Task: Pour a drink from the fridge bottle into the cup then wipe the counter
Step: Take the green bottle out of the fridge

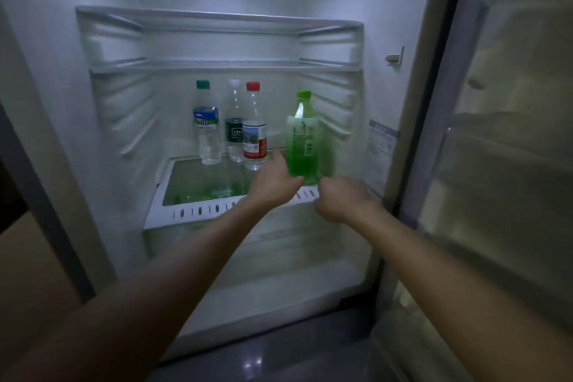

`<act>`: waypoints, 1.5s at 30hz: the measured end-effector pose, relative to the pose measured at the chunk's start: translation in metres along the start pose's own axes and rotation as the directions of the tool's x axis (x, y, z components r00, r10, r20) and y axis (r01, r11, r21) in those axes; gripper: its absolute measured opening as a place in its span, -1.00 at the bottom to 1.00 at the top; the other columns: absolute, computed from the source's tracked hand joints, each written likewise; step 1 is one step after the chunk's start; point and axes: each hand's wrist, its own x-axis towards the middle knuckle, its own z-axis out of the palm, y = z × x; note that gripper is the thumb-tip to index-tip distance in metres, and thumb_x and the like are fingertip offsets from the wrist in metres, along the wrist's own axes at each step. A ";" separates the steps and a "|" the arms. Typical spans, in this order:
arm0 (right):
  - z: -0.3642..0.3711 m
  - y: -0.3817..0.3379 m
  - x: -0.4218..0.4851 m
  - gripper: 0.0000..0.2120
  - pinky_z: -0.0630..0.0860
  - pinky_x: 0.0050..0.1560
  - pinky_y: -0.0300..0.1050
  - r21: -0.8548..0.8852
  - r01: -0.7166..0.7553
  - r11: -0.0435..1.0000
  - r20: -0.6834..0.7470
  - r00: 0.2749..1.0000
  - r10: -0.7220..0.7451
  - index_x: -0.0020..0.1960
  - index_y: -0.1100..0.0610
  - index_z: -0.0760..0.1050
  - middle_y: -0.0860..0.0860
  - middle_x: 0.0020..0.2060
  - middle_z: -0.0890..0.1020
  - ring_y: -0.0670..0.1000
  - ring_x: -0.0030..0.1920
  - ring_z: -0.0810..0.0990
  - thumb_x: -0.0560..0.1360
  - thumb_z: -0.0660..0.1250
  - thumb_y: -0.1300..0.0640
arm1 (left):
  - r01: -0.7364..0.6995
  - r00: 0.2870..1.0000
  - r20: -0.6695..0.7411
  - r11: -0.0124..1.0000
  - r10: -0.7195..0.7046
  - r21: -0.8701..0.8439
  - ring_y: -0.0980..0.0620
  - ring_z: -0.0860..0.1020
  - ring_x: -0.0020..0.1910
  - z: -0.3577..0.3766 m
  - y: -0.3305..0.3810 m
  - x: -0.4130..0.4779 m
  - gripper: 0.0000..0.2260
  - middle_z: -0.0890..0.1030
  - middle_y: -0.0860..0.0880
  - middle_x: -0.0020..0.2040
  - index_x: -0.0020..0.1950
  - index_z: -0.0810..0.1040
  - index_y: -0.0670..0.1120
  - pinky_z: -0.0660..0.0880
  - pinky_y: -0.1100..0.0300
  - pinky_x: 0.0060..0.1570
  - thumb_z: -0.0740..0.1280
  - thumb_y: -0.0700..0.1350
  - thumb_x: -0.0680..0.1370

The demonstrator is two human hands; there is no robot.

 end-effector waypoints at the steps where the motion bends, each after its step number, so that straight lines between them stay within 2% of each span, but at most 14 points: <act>1: -0.001 0.001 0.004 -0.74 0.44 -0.03 -0.06 -0.001 0.000 1.000 -0.008 1.000 0.000 0.18 0.18 0.49 0.15 0.17 0.56 0.18 0.15 0.56 0.56 0.18 0.11 | 0.004 1.000 -0.020 1.000 -0.005 -0.017 -0.02 0.50 0.03 0.004 0.001 0.010 -0.55 0.50 -0.09 0.14 0.31 0.35 -0.17 0.47 0.12 -0.03 0.44 -0.11 0.50; 5: 0.002 0.005 0.013 -0.72 0.47 0.04 -0.04 0.032 -0.016 0.999 -0.010 1.000 0.016 0.23 0.19 0.47 0.15 0.20 0.55 0.17 0.19 0.55 0.57 0.19 0.11 | 0.076 0.992 -0.095 0.992 -0.087 -0.105 -0.12 0.45 0.23 0.022 0.012 0.050 -0.28 0.42 -0.15 0.28 0.38 0.22 -0.20 0.46 0.03 0.11 0.51 0.05 0.41; 9: 0.015 0.005 0.023 -0.74 0.49 0.03 -0.03 0.090 -0.027 0.996 0.021 0.999 0.026 0.20 0.20 0.51 0.16 0.17 0.57 0.16 0.17 0.56 0.58 0.19 0.15 | 0.179 0.964 -0.150 0.954 -0.218 -0.240 -0.20 0.26 0.45 0.047 0.027 0.076 -0.11 0.29 -0.22 0.44 0.46 0.14 -0.24 0.29 -0.03 0.36 0.57 0.08 0.36; 13: 0.030 0.000 0.033 -0.71 0.51 0.12 -0.01 0.133 -0.004 0.991 0.033 0.999 0.000 0.24 0.19 0.51 0.18 0.19 0.57 0.19 0.21 0.55 0.56 0.21 0.13 | 0.231 0.925 -0.218 0.916 -0.311 -0.328 -0.23 0.20 0.48 0.068 0.030 0.090 0.00 0.22 -0.25 0.49 0.51 0.07 -0.24 0.22 -0.06 0.41 0.60 0.07 0.31; 18: 0.039 0.008 0.041 -0.68 0.51 0.05 0.00 0.127 0.022 0.992 0.062 0.998 -0.030 0.27 0.19 0.47 0.19 0.19 0.55 0.20 0.18 0.54 0.56 0.19 0.14 | 0.252 0.906 -0.261 0.920 -0.333 -0.300 -0.24 0.14 0.52 0.083 0.025 0.099 0.08 0.15 -0.27 0.53 0.56 -0.04 -0.24 0.20 -0.14 0.43 0.59 0.11 0.32; 23: 0.037 0.013 0.046 -0.70 0.50 0.06 -0.01 0.146 0.028 0.989 0.043 0.998 -0.035 0.25 0.20 0.47 0.20 0.19 0.54 0.20 0.18 0.54 0.56 0.20 0.14 | 0.254 0.867 -0.367 0.932 -0.337 -0.257 -0.23 0.36 0.34 0.092 0.018 0.114 -0.05 0.34 -0.25 0.39 0.46 0.13 -0.21 0.39 -0.11 0.27 0.59 0.14 0.30; 26: 0.038 0.015 0.045 -0.69 0.49 0.10 -0.01 0.151 0.032 0.988 0.038 0.999 -0.038 0.26 0.21 0.46 0.20 0.21 0.53 0.20 0.20 0.53 0.55 0.20 0.15 | 0.238 0.847 -0.403 0.925 -0.347 -0.296 -0.21 0.45 0.24 0.096 0.014 0.119 -0.13 0.40 -0.23 0.31 0.40 0.19 -0.19 0.46 -0.08 0.17 0.59 0.10 0.30; 29: 0.036 0.016 0.043 -0.70 0.49 0.11 -0.02 0.120 0.049 0.992 0.032 0.998 -0.054 0.24 0.25 0.48 0.21 0.21 0.54 0.20 0.21 0.53 0.56 0.20 0.17 | 0.209 0.846 -0.403 0.912 -0.349 -0.352 -0.22 0.47 0.21 0.094 0.010 0.125 -0.18 0.43 -0.23 0.28 0.36 0.23 -0.19 0.48 -0.09 0.13 0.60 0.05 0.29; 33: 0.033 0.015 0.044 -0.70 0.47 0.16 -0.03 0.109 0.060 0.992 0.059 0.996 -0.067 0.26 0.24 0.47 0.20 0.24 0.52 0.18 0.24 0.52 0.57 0.19 0.17 | 0.174 0.875 -0.377 0.924 -0.304 -0.341 -0.19 0.46 0.23 0.086 0.000 0.125 -0.18 0.46 -0.20 0.24 0.35 0.24 -0.19 0.47 -0.05 0.18 0.61 0.02 0.28; 37: 0.030 0.014 0.044 -0.70 0.48 0.18 -0.01 0.087 0.077 0.993 0.078 0.993 -0.084 0.25 0.24 0.48 0.20 0.24 0.52 0.18 0.24 0.53 0.57 0.17 0.19 | 0.134 0.893 -0.372 0.938 -0.254 -0.319 -0.17 0.49 0.20 0.075 -0.007 0.111 -0.12 0.48 -0.17 0.22 0.38 0.20 -0.15 0.51 -0.11 0.15 0.62 0.04 0.25; 40: 0.031 0.015 0.045 -0.73 0.51 0.09 -0.02 0.074 0.080 0.994 0.077 0.993 -0.085 0.18 0.24 0.52 0.20 0.17 0.57 0.19 0.17 0.57 0.56 0.18 0.19 | 0.093 0.894 -0.385 0.935 -0.230 -0.342 -0.16 0.51 0.20 0.061 -0.014 0.097 -0.11 0.50 -0.14 0.21 0.40 0.21 -0.14 0.53 -0.12 0.15 0.63 0.02 0.23; 43: 0.036 0.016 0.045 -0.74 0.48 -0.05 -0.05 0.076 0.066 0.995 0.084 0.994 -0.072 0.15 0.22 0.53 0.18 0.14 0.56 0.17 0.10 0.58 0.54 0.18 0.18 | 0.079 0.885 -0.397 0.919 -0.243 -0.386 -0.12 0.54 0.12 0.044 -0.026 0.081 -0.26 0.51 -0.11 0.14 0.22 0.28 -0.09 0.58 -0.06 0.02 0.63 0.03 0.23; 45: 0.036 0.016 0.045 -0.73 0.45 -0.08 -0.07 0.069 0.070 0.995 0.091 0.993 -0.076 0.16 0.21 0.52 0.18 0.16 0.55 0.17 0.10 0.58 0.53 0.18 0.17 | 0.063 0.885 -0.394 0.901 -0.249 -0.428 -0.08 0.54 0.10 0.033 -0.033 0.070 -0.29 0.51 -0.11 0.16 0.20 0.26 -0.07 0.57 0.02 -0.05 0.63 0.00 0.25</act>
